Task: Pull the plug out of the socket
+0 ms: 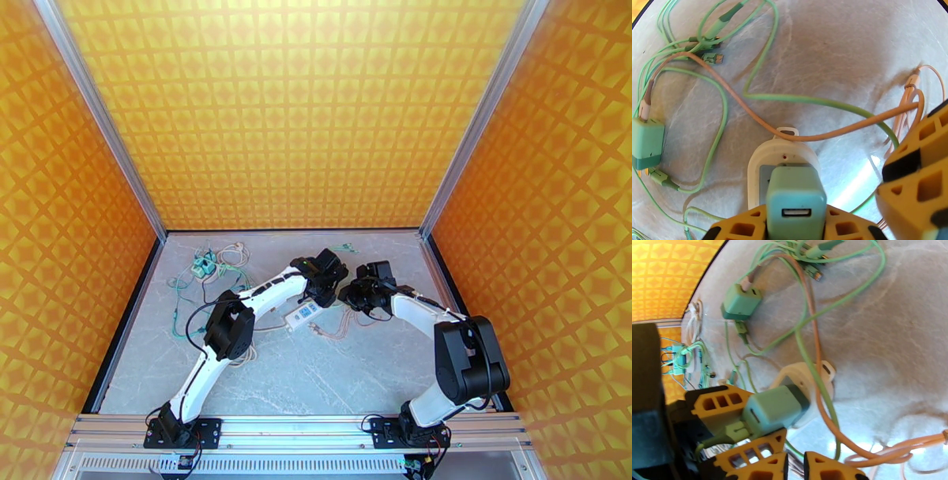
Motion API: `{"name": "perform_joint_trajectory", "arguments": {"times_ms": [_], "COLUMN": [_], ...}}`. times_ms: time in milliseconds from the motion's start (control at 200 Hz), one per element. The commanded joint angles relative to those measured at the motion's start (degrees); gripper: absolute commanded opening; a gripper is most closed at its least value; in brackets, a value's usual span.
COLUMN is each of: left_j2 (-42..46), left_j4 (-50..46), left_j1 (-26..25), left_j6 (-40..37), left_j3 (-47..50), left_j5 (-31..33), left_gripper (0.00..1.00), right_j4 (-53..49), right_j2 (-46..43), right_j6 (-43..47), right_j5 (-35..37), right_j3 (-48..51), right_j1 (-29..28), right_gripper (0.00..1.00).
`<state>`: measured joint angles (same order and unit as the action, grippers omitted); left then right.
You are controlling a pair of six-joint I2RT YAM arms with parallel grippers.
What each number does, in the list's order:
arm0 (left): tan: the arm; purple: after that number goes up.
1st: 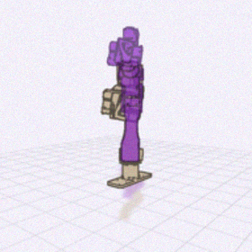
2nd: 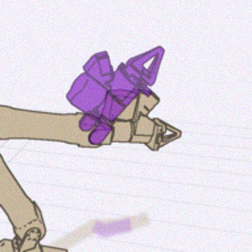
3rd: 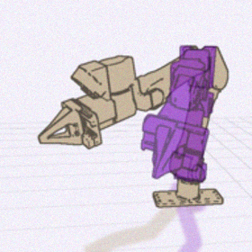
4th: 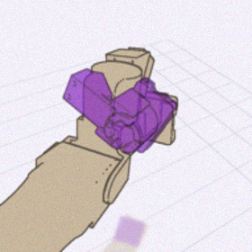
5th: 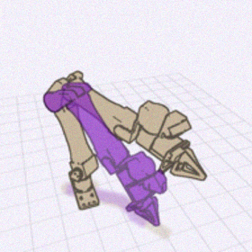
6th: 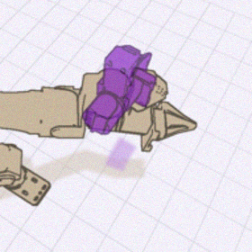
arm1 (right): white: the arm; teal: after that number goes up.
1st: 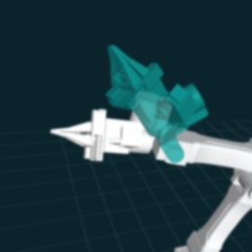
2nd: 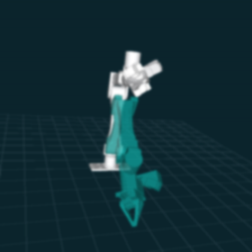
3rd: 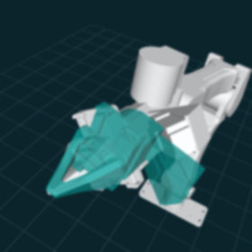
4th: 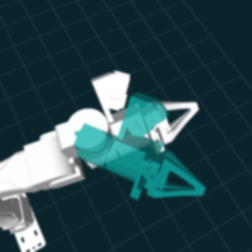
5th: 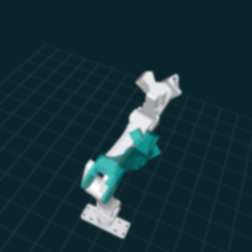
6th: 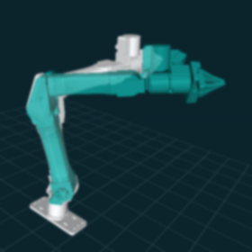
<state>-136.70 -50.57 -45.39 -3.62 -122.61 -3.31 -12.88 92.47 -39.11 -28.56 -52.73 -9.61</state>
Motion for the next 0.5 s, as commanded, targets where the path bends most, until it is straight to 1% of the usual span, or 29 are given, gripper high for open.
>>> {"name": "perform_joint_trajectory", "arguments": {"times_ms": [0, 265, 345, 435, 495], "left_j2": [4.44, 4.60, 4.54, 4.13, 3.59], "left_j4": [0.92, -1.28, -1.21, -0.77, -0.44], "left_j1": [-0.24, -0.31, -0.27, -0.32, -0.23], "left_j6": [1.41, -0.51, -0.34, -0.07, 0.18], "left_j3": [0.96, -0.02, 0.47, 0.86, 0.79], "left_j5": [1.65, 1.39, 1.32, 1.35, 1.36], "left_gripper": [0.30, 0.30, 0.30, 0.29, 0.29], "right_j4": [2.95, 2.42, 3.35, 6.15, 10.98], "right_j2": [-1.77, -1.76, -1.59, -1.71, -2.22], "right_j6": [-2.17, -1.62, -2.38, -4.83, -8.19], "right_j5": [-1.25, -1.19, -1.92, -2.94, -3.89], "right_j3": [1.56, 1.14, 1.21, 2.50, 5.24], "right_j1": [0.16, 0.19, 0.13, 0.11, -0.21], "right_gripper": [0.19, 0.19, 0.16, 0.16, 0.16]}}
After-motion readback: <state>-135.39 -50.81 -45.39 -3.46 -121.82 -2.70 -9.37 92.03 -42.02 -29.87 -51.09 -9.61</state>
